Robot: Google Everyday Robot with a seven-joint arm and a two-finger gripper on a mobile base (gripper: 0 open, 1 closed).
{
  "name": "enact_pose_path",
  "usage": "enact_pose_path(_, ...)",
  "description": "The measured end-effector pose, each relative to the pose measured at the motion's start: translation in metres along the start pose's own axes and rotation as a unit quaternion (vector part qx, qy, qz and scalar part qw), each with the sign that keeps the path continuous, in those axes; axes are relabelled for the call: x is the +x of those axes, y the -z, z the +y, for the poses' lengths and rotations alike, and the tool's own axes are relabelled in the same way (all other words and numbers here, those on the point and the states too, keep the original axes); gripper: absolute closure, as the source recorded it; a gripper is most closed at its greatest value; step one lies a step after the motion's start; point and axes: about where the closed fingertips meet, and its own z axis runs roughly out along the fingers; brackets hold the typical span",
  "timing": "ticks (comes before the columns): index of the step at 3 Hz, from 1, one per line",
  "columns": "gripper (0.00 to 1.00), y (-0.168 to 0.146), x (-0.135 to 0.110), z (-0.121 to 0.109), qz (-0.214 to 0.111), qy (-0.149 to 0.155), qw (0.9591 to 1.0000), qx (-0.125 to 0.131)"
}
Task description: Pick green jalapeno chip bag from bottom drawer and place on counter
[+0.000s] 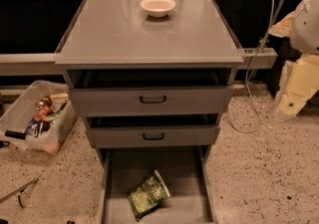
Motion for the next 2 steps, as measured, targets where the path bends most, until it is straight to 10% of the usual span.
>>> enact_pose_path(2,0.0,-0.011,-0.002,-0.001,-0.009,0.002,0.9999,0.007)
